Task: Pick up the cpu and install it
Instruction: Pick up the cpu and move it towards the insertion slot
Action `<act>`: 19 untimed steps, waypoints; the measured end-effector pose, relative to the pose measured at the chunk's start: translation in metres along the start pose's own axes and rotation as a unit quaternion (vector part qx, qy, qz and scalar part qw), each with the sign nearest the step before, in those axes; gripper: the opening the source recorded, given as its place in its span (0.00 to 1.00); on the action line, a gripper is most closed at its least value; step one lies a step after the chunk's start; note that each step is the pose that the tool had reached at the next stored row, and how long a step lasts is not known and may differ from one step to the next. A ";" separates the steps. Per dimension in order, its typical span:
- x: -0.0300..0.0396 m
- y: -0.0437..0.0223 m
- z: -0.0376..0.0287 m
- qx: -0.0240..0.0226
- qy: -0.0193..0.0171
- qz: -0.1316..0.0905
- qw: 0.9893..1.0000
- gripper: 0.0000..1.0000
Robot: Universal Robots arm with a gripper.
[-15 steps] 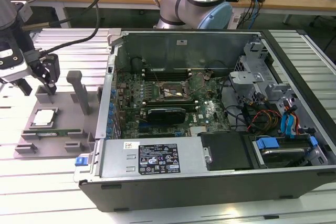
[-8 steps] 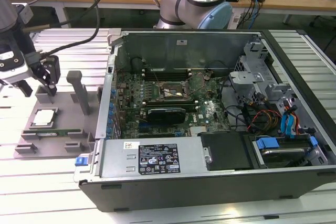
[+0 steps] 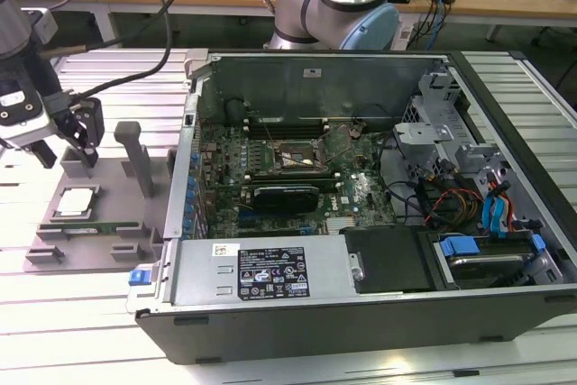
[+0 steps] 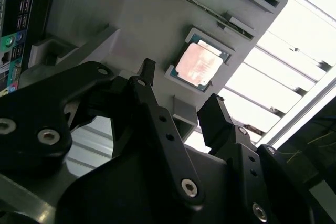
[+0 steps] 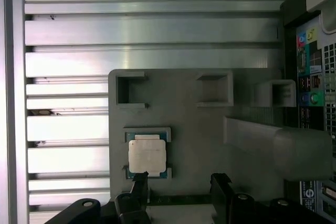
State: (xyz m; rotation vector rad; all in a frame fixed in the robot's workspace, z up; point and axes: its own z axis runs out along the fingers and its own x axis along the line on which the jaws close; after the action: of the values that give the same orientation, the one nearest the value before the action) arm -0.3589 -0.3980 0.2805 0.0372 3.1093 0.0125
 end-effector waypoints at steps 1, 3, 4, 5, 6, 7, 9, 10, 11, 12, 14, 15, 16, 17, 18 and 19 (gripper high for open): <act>0.0000 0.0000 0.0004 0.000 0.000 0.000 1.000 0.60; 0.0001 -0.0002 0.0024 0.000 0.000 0.000 1.000 0.60; 0.0001 -0.0002 0.0031 0.000 0.000 0.000 1.000 0.60; 0.0001 -0.0003 0.0036 0.000 0.000 0.000 1.000 0.60; 0.0002 -0.0003 0.0044 0.000 0.000 0.000 1.000 0.60; 0.0001 -0.0005 0.0055 0.000 0.000 0.000 1.000 0.60; 0.0006 -0.0022 0.0079 0.000 0.000 0.000 1.000 0.60; 0.0017 -0.0026 0.0084 0.000 0.000 0.000 1.000 0.60; 0.0031 -0.0029 0.0088 0.000 0.000 -0.001 1.000 0.60; 0.0056 -0.0035 0.0094 0.000 0.000 -0.002 1.000 0.60; 0.0143 -0.0040 0.0106 0.000 0.000 -0.006 1.000 0.60; 0.0157 -0.0041 0.0110 0.000 0.000 -0.006 1.000 0.60; 0.0159 -0.0041 0.0117 0.000 0.000 -0.006 1.000 0.60; 0.0160 -0.0041 0.0123 0.000 0.000 -0.006 1.000 0.60; 0.0161 -0.0041 0.0127 0.000 0.000 -0.006 1.000 0.60; 0.0161 -0.0041 0.0132 0.000 0.000 -0.006 1.000 0.60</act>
State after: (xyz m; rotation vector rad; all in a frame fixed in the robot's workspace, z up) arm -0.3747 -0.4016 0.2667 0.0189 3.1097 0.0133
